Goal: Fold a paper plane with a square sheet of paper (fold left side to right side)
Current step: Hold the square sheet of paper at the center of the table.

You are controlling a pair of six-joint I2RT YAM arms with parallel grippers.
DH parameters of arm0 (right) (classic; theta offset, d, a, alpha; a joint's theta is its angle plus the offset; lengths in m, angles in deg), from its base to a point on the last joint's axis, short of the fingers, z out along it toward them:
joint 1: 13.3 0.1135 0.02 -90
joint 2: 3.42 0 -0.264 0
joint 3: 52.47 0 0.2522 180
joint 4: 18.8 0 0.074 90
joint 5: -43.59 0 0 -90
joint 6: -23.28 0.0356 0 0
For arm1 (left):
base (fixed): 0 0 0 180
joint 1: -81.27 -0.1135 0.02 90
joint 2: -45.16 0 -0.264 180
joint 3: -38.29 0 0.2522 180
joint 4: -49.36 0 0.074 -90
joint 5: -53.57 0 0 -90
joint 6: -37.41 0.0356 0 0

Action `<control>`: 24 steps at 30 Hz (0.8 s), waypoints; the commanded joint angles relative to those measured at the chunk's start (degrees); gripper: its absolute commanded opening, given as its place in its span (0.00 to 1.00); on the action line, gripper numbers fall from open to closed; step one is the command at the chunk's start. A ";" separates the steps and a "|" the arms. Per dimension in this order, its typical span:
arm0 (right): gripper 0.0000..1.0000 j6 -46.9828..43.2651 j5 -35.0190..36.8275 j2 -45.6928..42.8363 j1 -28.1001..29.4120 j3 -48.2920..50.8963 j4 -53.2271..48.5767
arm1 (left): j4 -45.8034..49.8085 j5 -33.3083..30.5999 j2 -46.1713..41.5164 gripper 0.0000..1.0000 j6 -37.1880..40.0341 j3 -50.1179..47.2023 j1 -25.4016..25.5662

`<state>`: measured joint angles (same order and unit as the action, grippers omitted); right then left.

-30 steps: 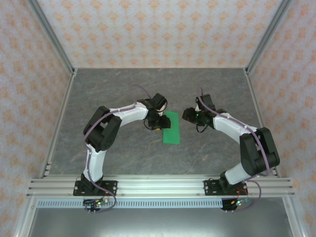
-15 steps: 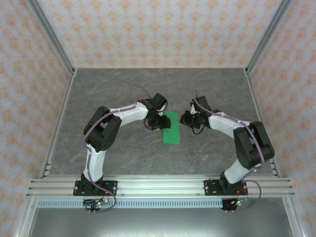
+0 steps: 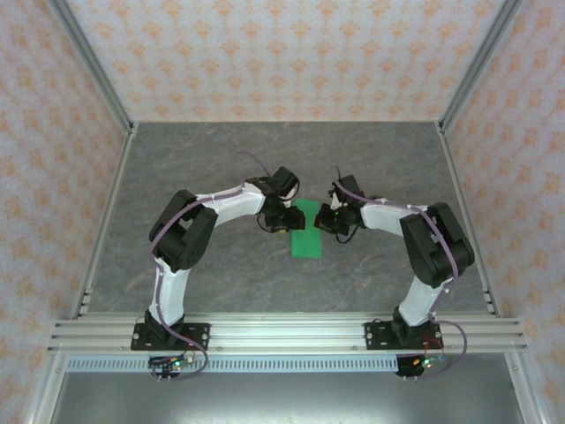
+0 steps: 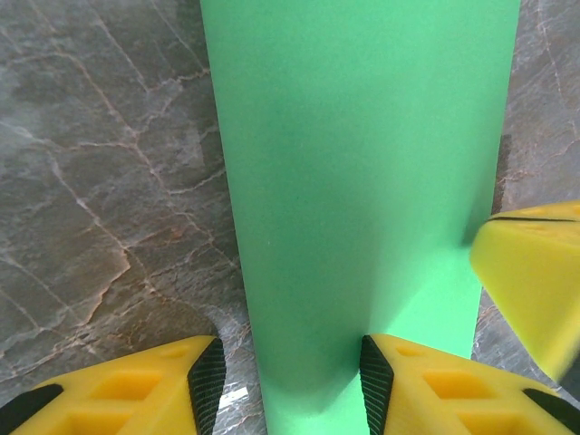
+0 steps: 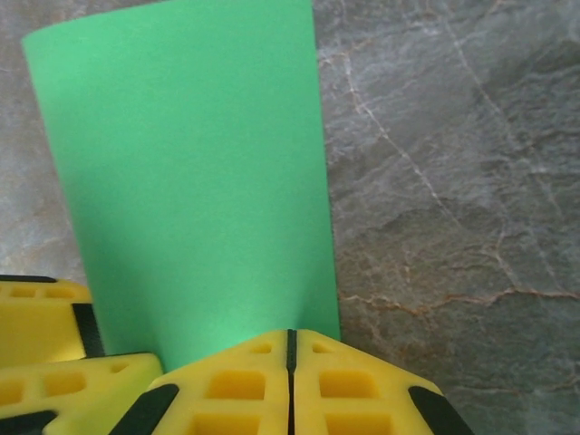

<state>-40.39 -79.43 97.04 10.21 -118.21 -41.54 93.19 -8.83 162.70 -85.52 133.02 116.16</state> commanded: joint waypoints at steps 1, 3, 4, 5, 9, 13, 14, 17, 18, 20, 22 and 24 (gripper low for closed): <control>0.07 0.17 1.12 1.11 0.34 -1.45 -1.18 | 1.14 -1.32 2.70 0.48 0.62 0.24 1.14; 0.07 -0.11 1.78 1.66 0.31 -1.50 -1.92 | 1.07 -1.32 2.54 0.48 0.59 0.16 1.14; 0.07 -0.22 2.21 2.04 0.33 -1.58 -2.49 | 1.05 -1.32 2.47 0.48 0.59 0.20 1.14; 0.07 -0.46 2.54 2.38 0.31 -1.65 -2.94 | 0.97 -1.24 2.35 0.48 0.59 0.15 1.14; 0.07 -0.86 3.20 3.90 0.31 -1.65 -3.95 | 1.06 -1.95 0.76 0.48 0.74 0.15 1.15; 0.07 -1.27 4.38 4.74 0.31 -1.54 -5.18 | 2.29 -3.39 -2.04 0.51 1.62 0.92 0.98; 0.07 -1.44 4.63 4.91 0.36 -1.63 -5.42 | 2.65 -3.84 -2.73 0.51 1.79 1.17 0.94; 0.07 -1.96 5.13 5.26 0.31 -1.71 -6.28 | 3.33 -4.75 -5.48 0.53 1.99 1.39 0.38; 0.07 -2.07 5.28 5.21 0.33 -1.63 -6.39 | 3.31 -4.99 -6.64 0.54 2.01 1.30 0.11; 0.07 -2.16 5.47 5.28 0.37 -1.54 -6.55 | 3.16 -5.61 -9.17 0.55 1.99 0.89 -0.34; 0.07 -2.17 5.46 5.39 0.34 -1.45 -6.65 | 3.13 -6.15 -11.49 0.55 1.99 0.68 -0.59; 0.07 -2.24 5.56 5.37 0.33 -1.37 -6.61 | 2.55 -5.22 -12.64 0.55 3.62 0.60 -0.62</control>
<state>-41.48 -79.01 99.08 10.21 -120.57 -43.77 94.69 -12.50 153.58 -83.97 133.02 116.01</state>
